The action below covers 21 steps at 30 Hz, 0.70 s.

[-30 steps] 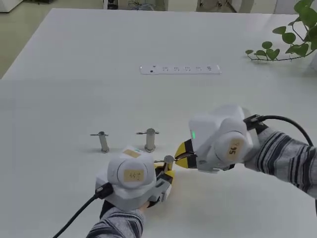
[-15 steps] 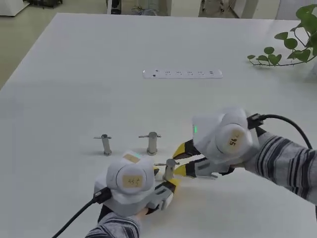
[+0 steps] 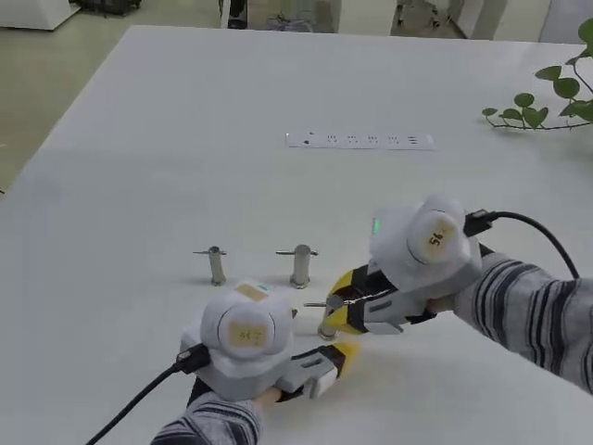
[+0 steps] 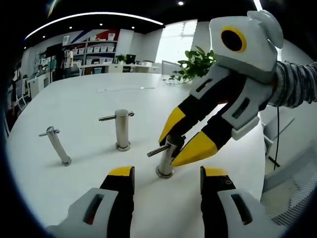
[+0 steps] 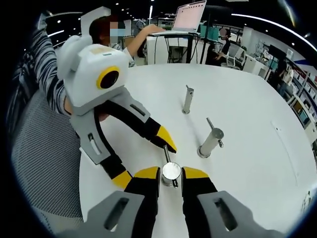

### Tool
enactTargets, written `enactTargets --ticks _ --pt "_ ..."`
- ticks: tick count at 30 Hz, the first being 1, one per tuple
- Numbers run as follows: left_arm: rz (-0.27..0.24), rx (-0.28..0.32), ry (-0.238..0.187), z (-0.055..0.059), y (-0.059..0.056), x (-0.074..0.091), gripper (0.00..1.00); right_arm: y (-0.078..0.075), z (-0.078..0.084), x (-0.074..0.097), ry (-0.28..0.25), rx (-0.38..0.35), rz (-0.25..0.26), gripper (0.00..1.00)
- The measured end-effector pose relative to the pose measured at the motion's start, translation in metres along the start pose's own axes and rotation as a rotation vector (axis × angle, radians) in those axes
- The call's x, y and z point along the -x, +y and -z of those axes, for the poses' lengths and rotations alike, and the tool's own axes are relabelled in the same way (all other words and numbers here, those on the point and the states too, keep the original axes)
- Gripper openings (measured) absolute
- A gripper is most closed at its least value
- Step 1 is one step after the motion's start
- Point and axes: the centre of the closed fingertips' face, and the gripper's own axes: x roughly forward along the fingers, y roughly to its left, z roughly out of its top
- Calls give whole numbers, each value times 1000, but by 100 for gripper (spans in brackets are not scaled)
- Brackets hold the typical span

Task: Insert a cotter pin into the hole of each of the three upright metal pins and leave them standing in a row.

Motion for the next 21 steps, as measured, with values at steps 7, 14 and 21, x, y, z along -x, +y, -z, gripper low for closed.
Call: enactTargets --ticks 7,14,21 --pt "6 25 -14 -3 2 7 60 0 0 -3 -13 -35 -10 9" --pt "7 50 -48 -14 5 14 64 1 0 -1 -13 -43 -23 9" --pt "-12 41 -53 -17 12 25 66 -9 5 5 13 -40 -14 9"
